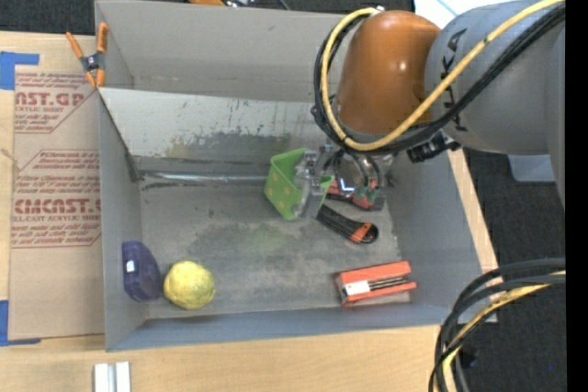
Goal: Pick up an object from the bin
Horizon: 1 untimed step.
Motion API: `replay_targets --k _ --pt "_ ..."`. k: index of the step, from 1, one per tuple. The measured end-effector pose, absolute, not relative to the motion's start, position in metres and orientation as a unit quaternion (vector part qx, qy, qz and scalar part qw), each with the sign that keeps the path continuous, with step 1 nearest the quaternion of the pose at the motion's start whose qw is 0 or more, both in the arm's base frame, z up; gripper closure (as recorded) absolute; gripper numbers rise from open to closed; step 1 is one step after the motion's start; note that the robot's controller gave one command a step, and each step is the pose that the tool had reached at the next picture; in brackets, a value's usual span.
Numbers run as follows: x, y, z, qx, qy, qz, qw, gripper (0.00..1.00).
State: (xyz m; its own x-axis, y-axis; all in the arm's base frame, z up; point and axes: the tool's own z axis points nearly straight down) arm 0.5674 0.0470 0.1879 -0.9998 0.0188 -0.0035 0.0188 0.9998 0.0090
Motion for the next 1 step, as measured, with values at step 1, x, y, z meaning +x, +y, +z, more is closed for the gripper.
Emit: replay_targets --k 1 --pt "0.5720 0.0454 0.1864 -0.015 1.000 0.005 0.003 1.00"
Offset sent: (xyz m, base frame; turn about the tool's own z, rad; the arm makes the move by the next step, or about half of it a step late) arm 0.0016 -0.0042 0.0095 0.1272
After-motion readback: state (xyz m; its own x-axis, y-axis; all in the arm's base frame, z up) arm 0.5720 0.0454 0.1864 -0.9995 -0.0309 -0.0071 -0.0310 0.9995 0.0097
